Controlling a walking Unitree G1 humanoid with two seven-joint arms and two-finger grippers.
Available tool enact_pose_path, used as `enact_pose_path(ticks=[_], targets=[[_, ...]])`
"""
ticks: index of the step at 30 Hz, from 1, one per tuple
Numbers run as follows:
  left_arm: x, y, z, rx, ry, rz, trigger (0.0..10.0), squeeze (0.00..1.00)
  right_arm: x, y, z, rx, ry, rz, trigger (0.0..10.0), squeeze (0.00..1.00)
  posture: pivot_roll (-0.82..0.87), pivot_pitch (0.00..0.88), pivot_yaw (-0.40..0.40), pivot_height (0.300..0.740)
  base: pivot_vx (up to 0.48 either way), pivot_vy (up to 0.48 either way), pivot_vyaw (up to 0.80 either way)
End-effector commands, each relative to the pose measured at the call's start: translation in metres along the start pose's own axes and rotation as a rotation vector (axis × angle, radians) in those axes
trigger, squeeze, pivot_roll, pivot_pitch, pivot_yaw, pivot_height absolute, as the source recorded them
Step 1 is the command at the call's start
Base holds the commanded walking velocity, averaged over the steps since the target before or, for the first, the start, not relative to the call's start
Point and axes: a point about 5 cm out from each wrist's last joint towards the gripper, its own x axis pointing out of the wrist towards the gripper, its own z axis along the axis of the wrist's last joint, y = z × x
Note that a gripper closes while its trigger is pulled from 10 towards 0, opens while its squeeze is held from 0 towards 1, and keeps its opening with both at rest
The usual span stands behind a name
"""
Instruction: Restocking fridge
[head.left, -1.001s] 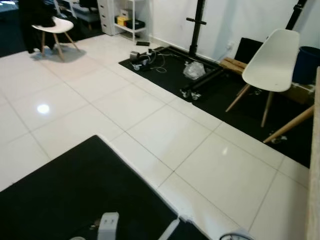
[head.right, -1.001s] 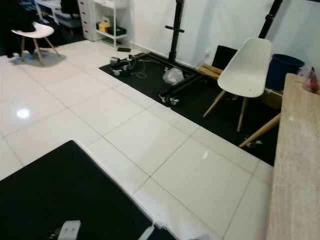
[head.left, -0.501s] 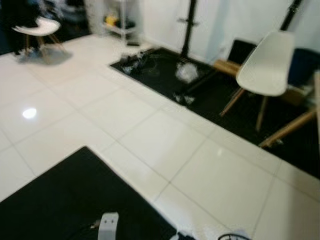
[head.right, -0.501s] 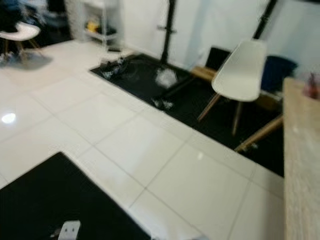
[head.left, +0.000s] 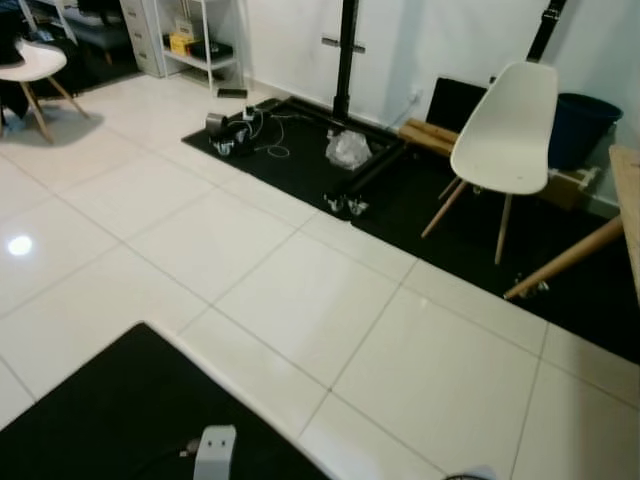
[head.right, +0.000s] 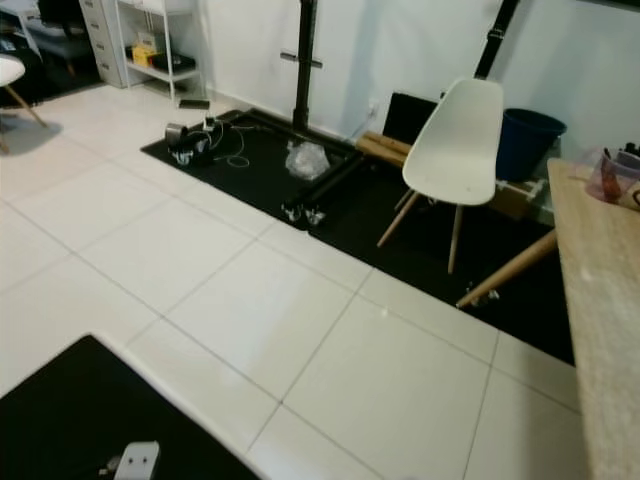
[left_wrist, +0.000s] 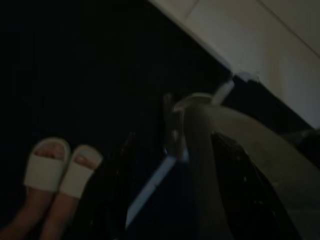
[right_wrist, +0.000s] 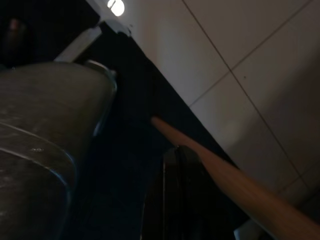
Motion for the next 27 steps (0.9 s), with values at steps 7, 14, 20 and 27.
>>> enact_pose_path(ticks=[7,14,20,27], targets=[[0.0015,-0.0080,0.0003,0.011,0.006,-0.020,10.0,0.00,-0.0010,0.0006,-0.0087,-0.017,0.031,0.006,10.0,0.00,0.11,0.000,-0.067,0.740,0.274,0.000,-0.73],[0.0018,-0.0100,0.0003,0.011,0.002,-0.023,10.0,0.00,-0.0010,0.0006,-0.0084,-0.018,0.029,0.005,10.0,0.00,0.11,0.000,-0.067,0.740,0.275,0.000,-0.72],[0.0025,-0.0112,0.0032,0.010,-0.003,-0.025,10.0,0.00,-0.0009,0.0003,-0.0081,-0.018,0.032,0.003,10.0,0.00,0.11,0.000,-0.066,0.740,0.272,0.000,-0.71],[0.0031,-0.0134,0.0050,0.008,-0.008,-0.028,10.0,0.00,-0.0010,-0.0001,-0.0087,-0.020,0.036,0.002,10.0,0.00,0.11,0.000,-0.066,0.740,0.274,0.000,-0.71]])
